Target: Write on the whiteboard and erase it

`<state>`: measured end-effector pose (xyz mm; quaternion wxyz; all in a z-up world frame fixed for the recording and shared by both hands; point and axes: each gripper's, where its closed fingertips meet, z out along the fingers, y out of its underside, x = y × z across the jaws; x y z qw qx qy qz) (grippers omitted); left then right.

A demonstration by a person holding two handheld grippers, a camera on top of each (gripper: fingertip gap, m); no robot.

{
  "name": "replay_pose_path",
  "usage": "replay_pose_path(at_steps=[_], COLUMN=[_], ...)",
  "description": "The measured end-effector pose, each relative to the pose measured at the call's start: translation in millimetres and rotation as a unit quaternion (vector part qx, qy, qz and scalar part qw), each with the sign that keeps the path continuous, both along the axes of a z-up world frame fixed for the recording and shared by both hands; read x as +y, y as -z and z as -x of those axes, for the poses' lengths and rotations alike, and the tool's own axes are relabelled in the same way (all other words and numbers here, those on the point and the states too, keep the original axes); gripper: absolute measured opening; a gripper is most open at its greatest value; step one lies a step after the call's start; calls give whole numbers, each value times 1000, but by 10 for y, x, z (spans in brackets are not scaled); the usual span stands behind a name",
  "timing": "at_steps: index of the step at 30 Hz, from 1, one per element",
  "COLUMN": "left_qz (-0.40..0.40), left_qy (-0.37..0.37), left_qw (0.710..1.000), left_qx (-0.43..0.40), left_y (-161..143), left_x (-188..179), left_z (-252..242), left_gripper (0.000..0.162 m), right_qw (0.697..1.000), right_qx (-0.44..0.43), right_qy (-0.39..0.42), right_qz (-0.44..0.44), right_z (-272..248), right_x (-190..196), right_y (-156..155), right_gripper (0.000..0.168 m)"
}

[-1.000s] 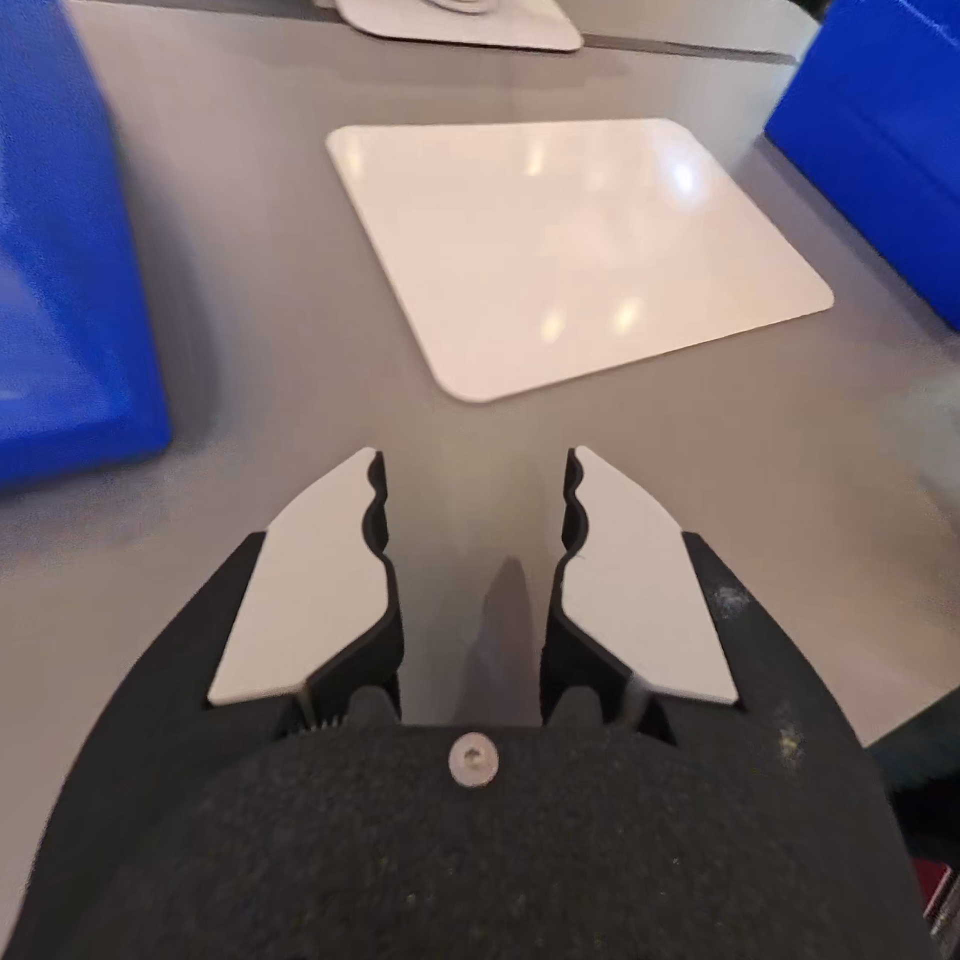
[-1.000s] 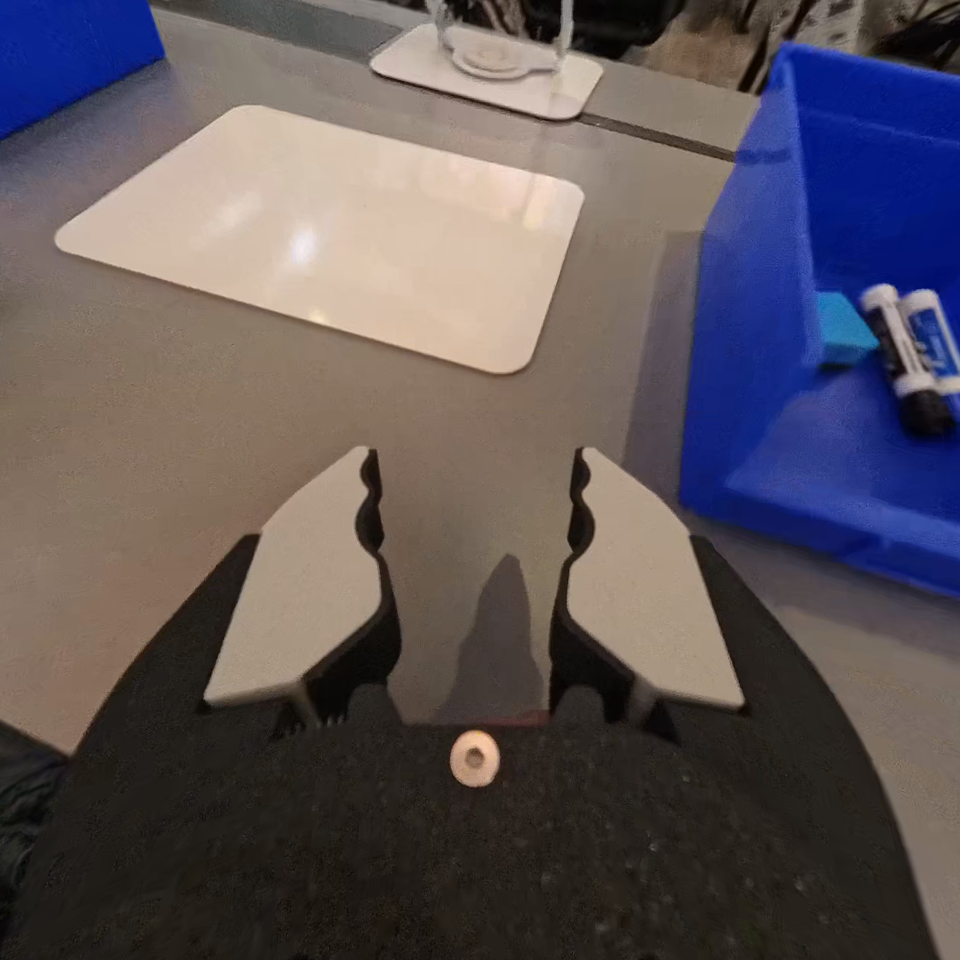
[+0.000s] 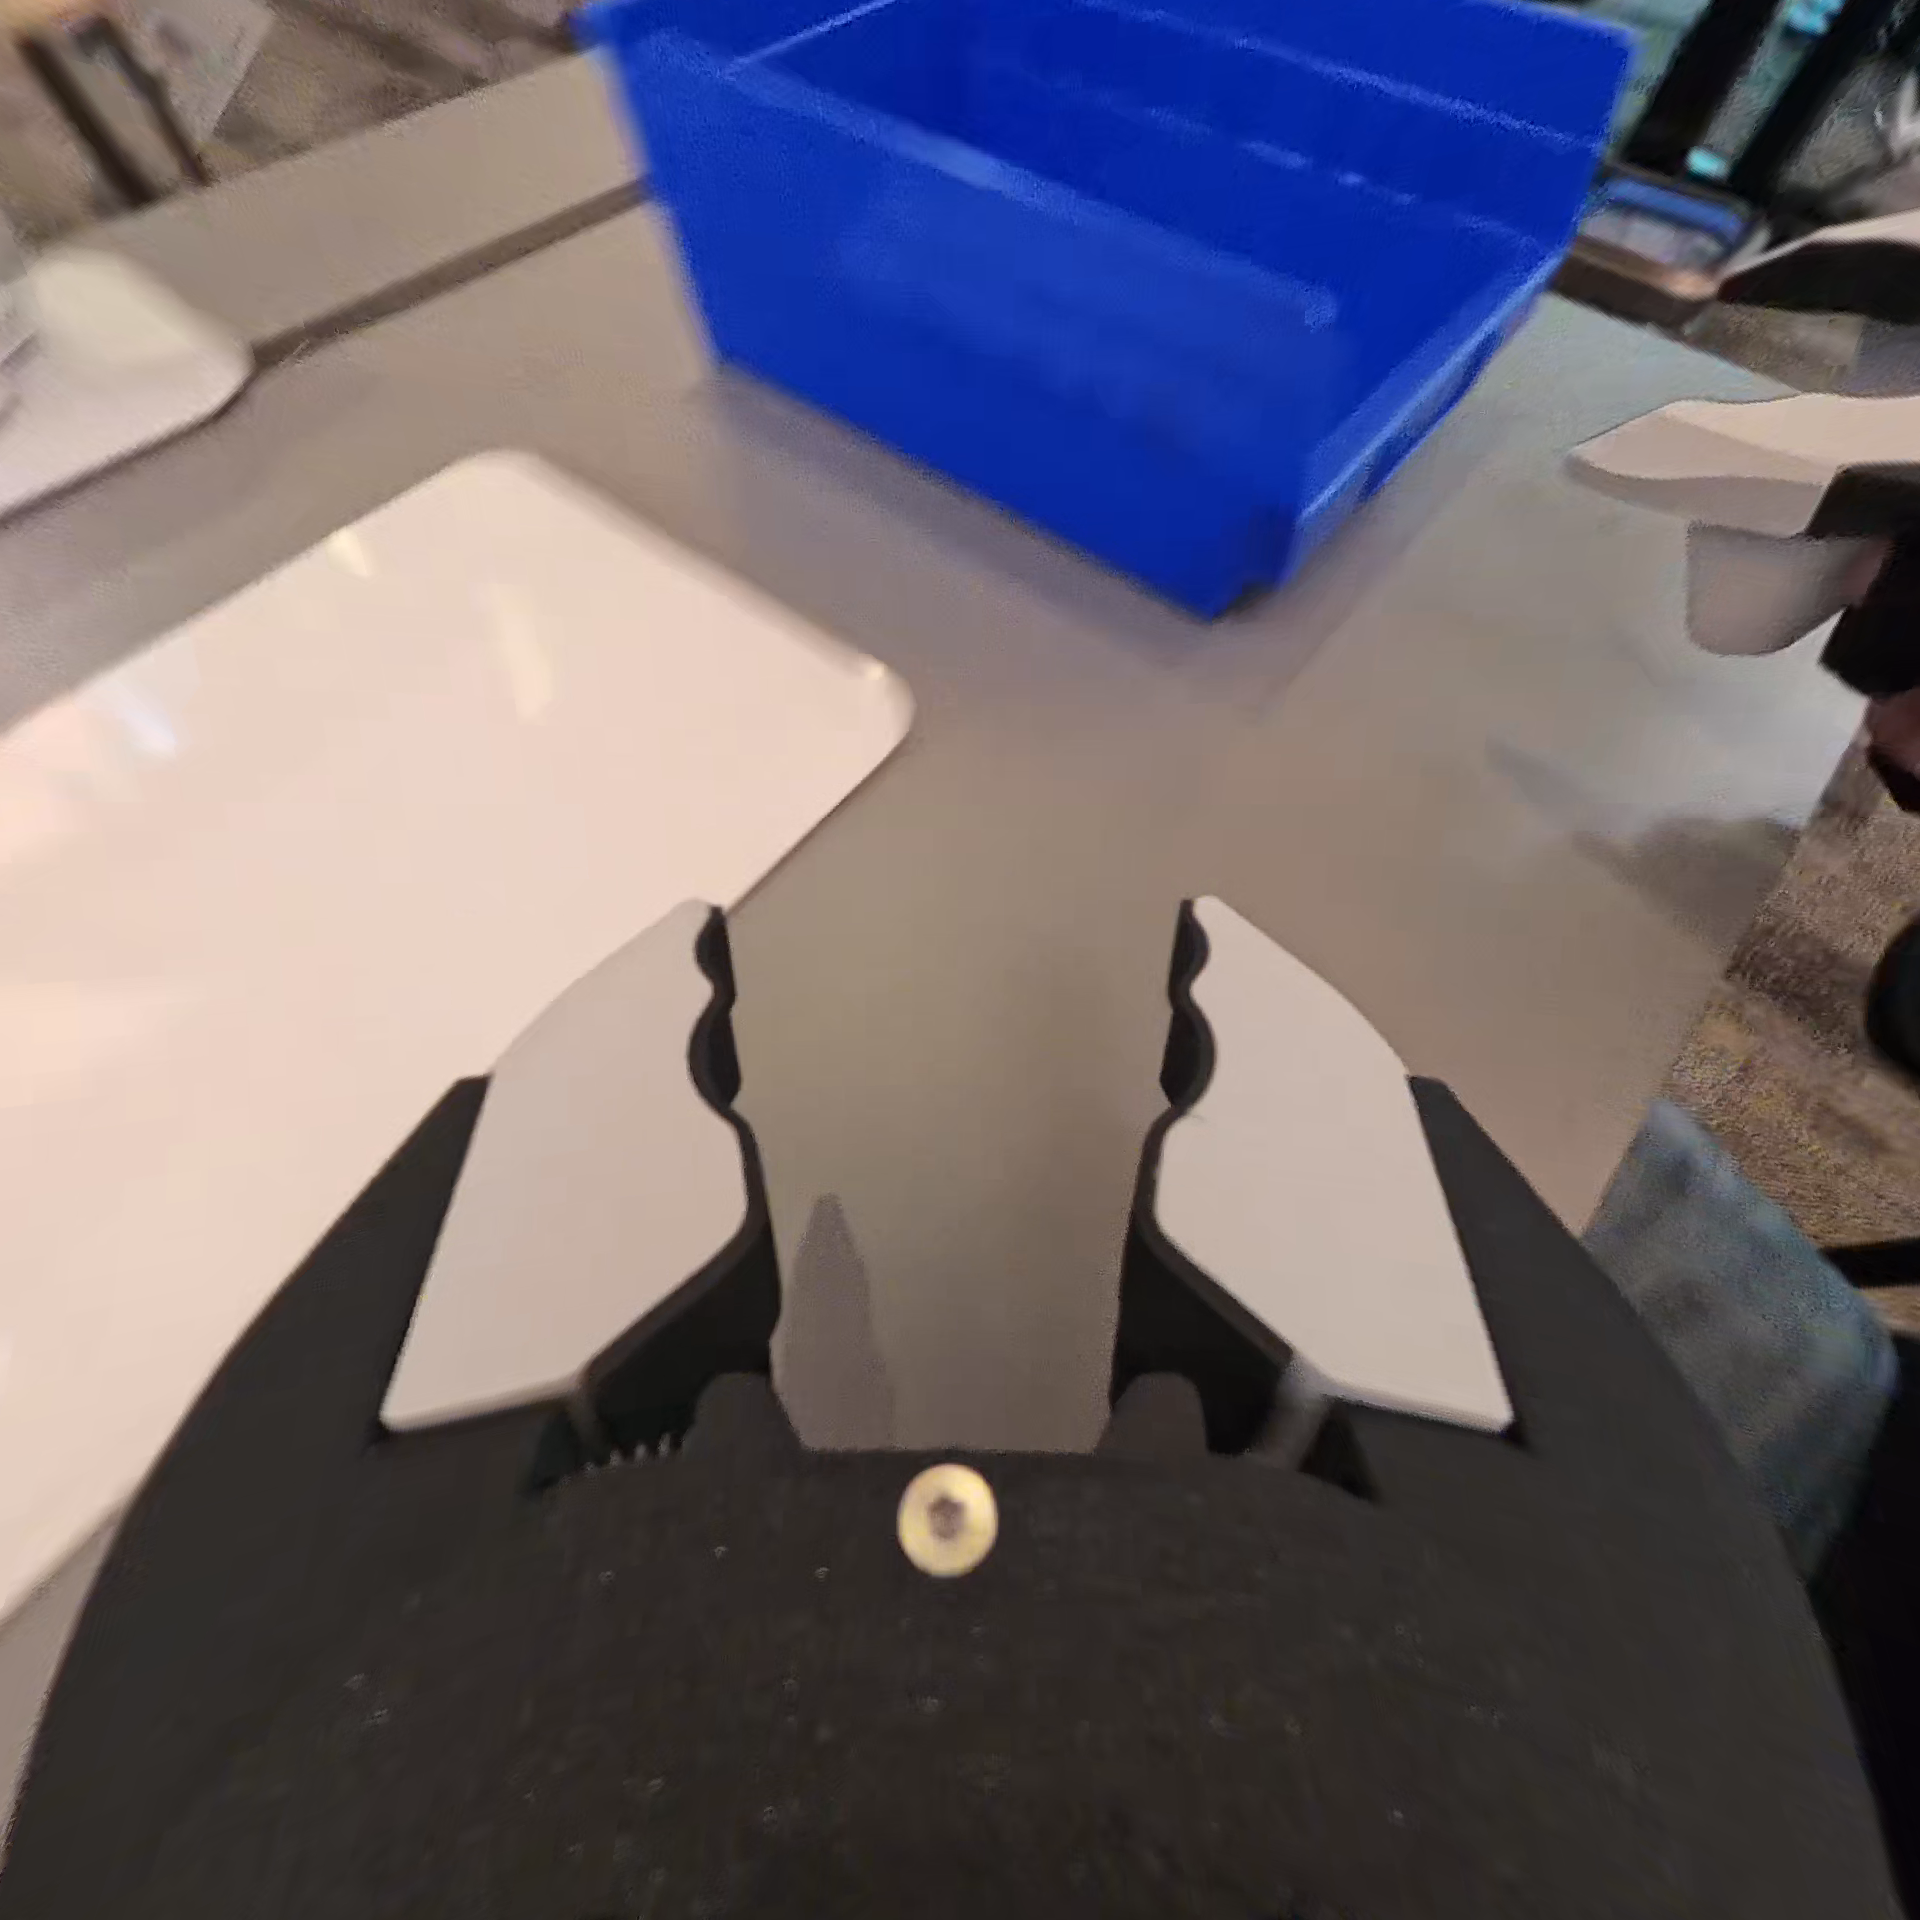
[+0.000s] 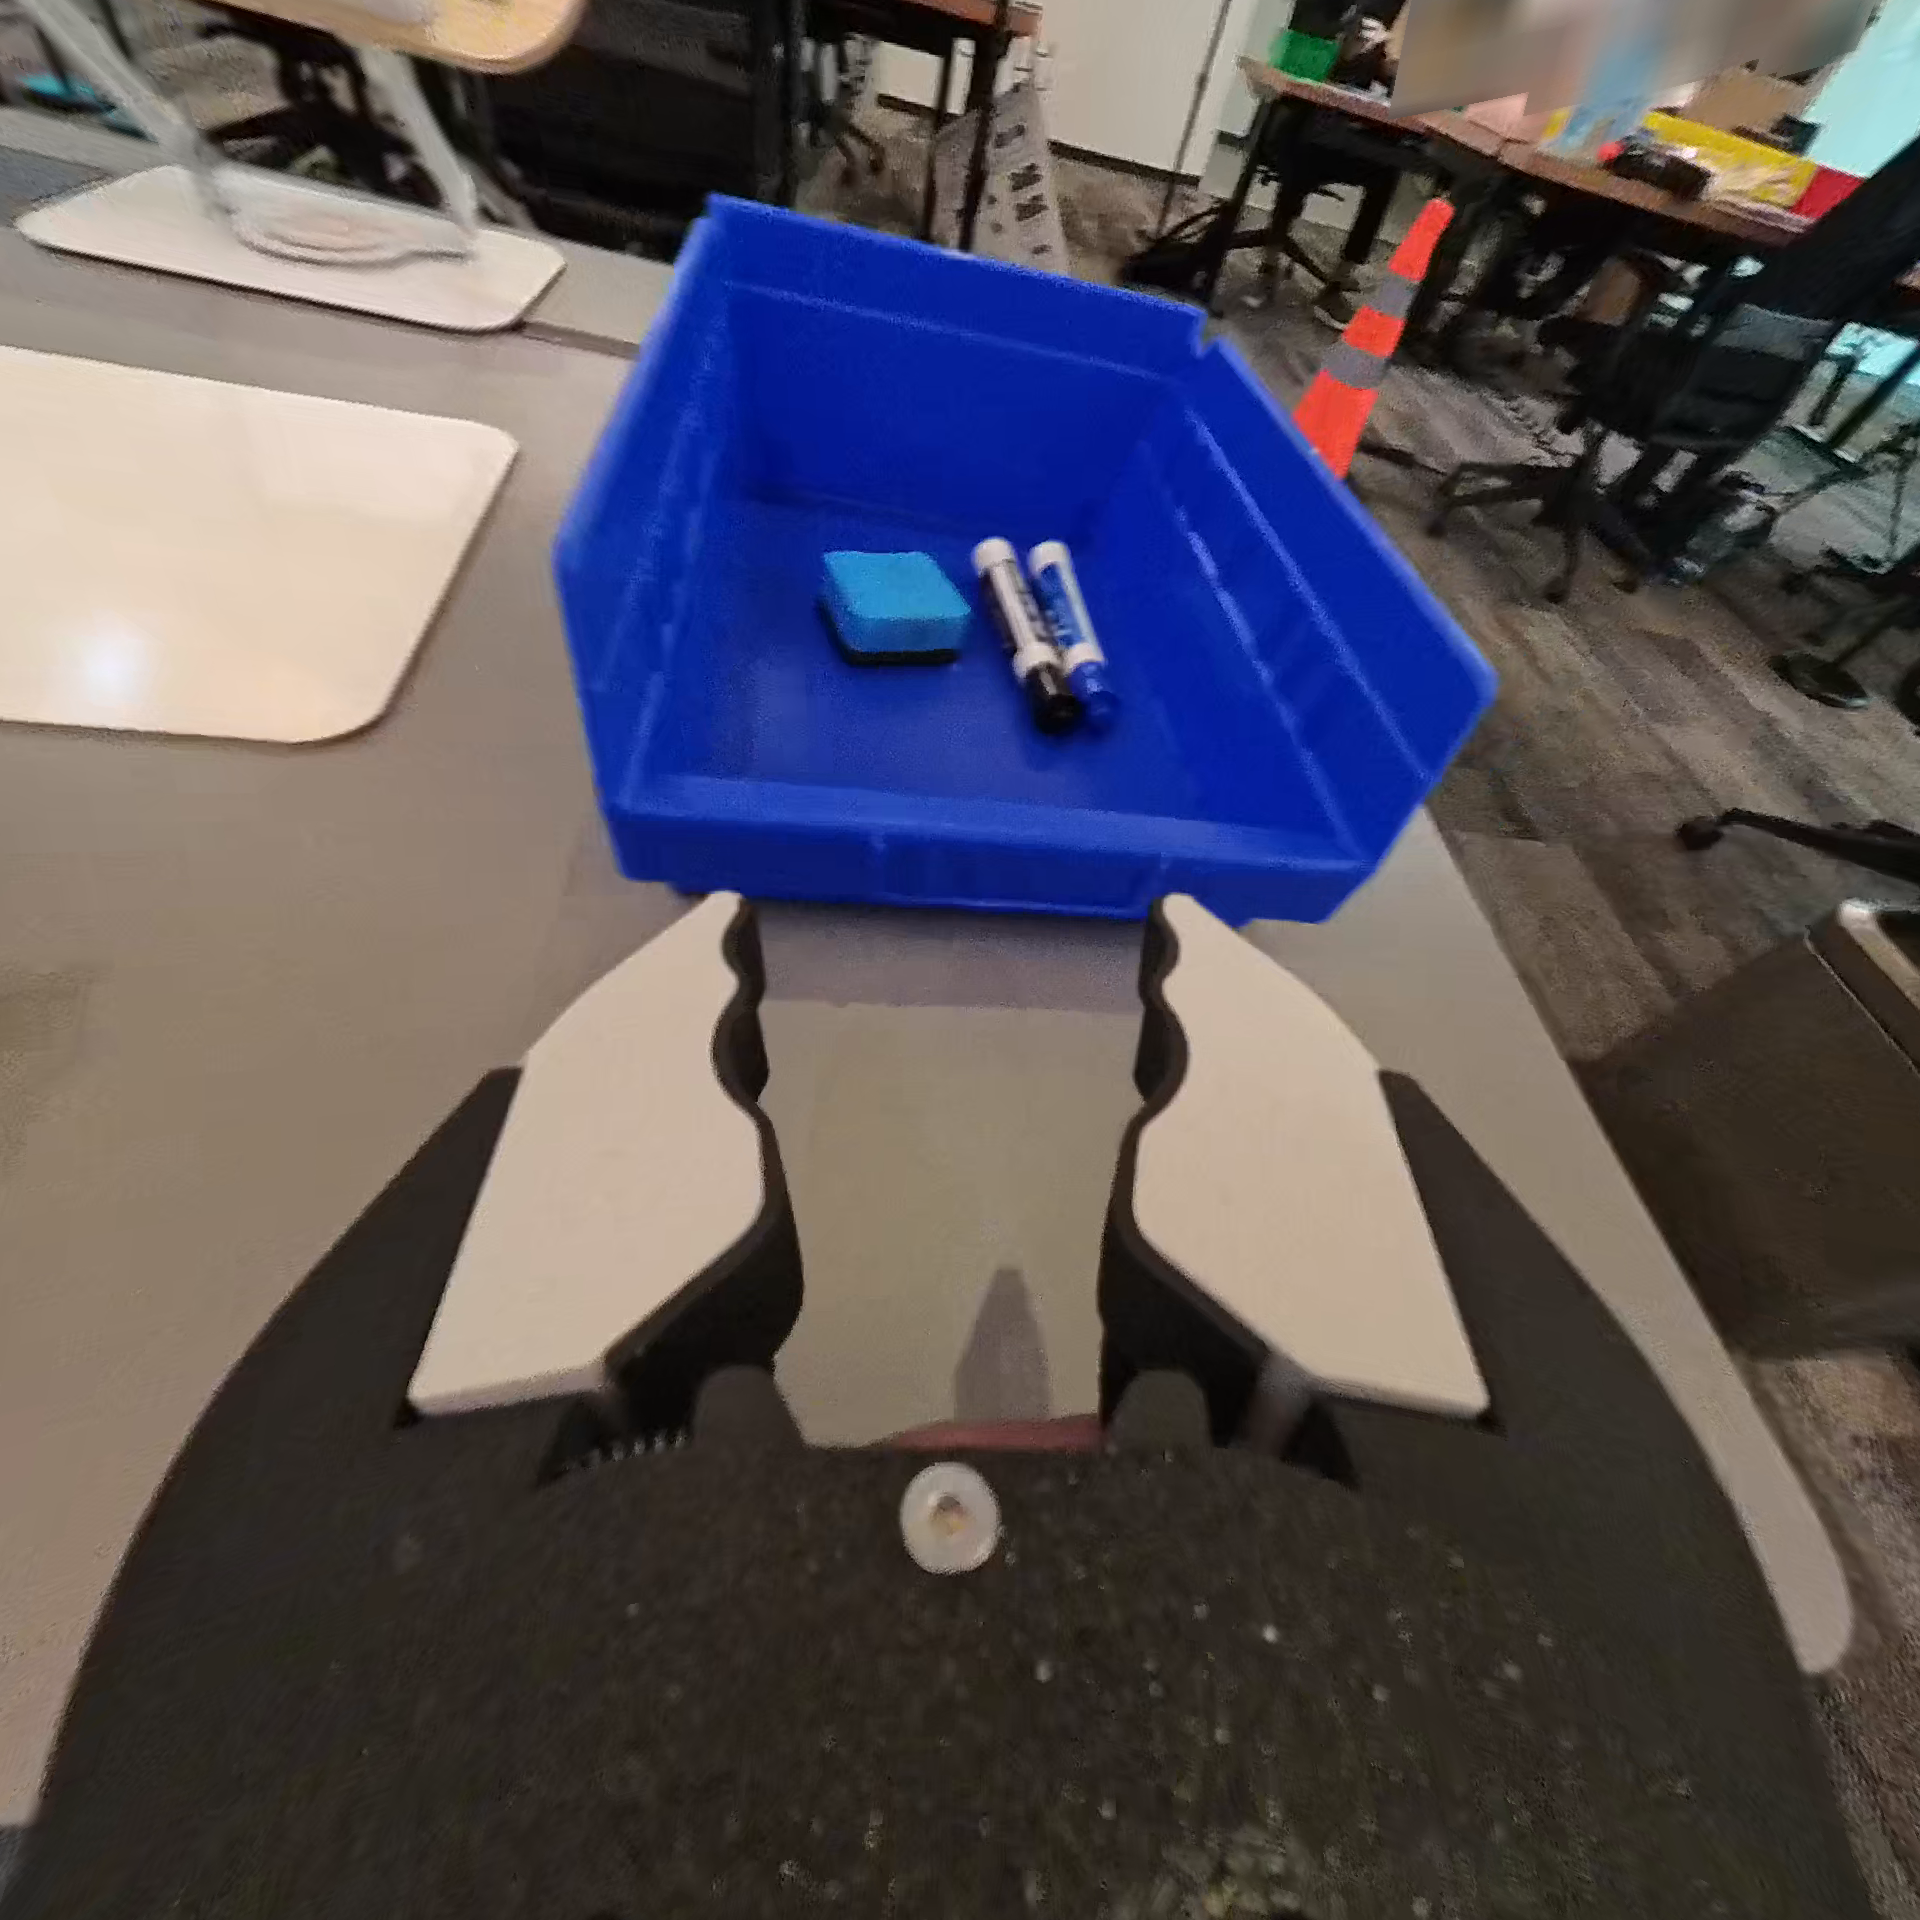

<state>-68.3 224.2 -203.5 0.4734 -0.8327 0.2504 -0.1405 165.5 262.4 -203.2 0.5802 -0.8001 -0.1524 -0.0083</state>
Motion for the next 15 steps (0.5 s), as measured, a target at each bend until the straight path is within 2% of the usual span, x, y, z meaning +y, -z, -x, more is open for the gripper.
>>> replay_pose_path(at_steps=[3,6,10,11,12,15], left_qz=[18,32,78,82,80,87], left_qy=[39,-8,-65,-75,-85,-104], left_qw=[999,999,995,994,993,991], left_qx=[8,-5,-25,-15,-8,-19], left_y=[42,128,309,349,362,352], left_x=[406,892,1213,1256,1296,1365], left_z=[-1055,-1571,-1761,-1747,-1713,-1623], left_gripper=[90,86,86,81,69,54], right_qw=[998,995,991,990,989,988], right_qx=[23,27,47,61,73,89], right_qy=[53,95,122,124,127,127], right_qz=[-14,-29,-17,-17,-18,-14], right_z=[-402,-720,-1003,-1035,-1061,-1069], right_x=[58,92,109,108,104,108], right_y=[-59,-87,-12,-14,-21,-15], right_gripper=[69,69,69,69,69,70])
